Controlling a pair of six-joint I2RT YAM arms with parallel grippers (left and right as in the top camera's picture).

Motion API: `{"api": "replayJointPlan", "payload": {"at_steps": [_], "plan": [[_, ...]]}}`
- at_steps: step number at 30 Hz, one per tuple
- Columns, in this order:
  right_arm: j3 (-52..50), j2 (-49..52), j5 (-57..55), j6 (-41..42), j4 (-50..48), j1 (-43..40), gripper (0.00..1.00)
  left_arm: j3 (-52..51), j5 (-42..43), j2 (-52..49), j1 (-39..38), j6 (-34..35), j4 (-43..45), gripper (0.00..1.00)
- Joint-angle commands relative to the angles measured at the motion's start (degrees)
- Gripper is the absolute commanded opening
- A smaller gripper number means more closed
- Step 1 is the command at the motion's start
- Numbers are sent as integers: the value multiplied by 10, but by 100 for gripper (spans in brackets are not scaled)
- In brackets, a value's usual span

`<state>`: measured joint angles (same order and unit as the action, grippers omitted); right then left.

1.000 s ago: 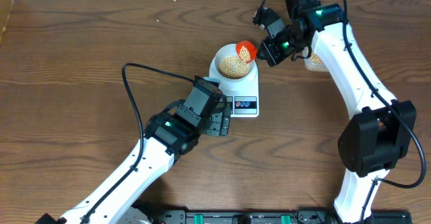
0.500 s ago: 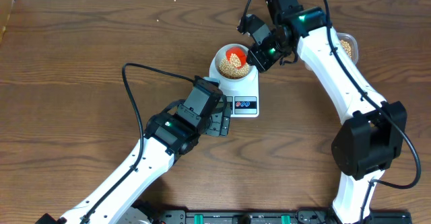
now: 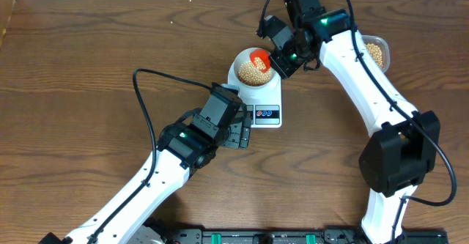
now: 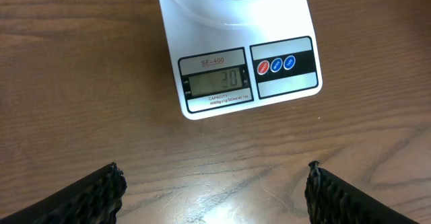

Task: Scoop item into bowl and weigh 50g on scale
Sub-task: 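Tilt the scoop with the right gripper to pour soybeans into the bowl, then move the empty scoop right with the right gripper back to the tub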

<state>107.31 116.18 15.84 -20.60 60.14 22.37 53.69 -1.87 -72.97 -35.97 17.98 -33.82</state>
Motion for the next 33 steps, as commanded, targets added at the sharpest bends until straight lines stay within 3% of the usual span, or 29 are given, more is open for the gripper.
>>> {"api": "replayJointPlan", "payload": {"at_steps": [1, 18, 27, 33], "plan": [[15, -20, -8, -25, -2, 7, 1, 0, -5, 0, 2, -3, 1, 88], [18, -45, -189, -51, -32, 65, 1, 0, -5, 0, 2, -3, 1, 88], [18, -52, -181, -42, -34, 66, 1, 0, -5, 0, 2, -3, 1, 88], [18, -67, -97, -23, -36, 42, 1, 0, -5, 0, 2, -3, 1, 88]]}}
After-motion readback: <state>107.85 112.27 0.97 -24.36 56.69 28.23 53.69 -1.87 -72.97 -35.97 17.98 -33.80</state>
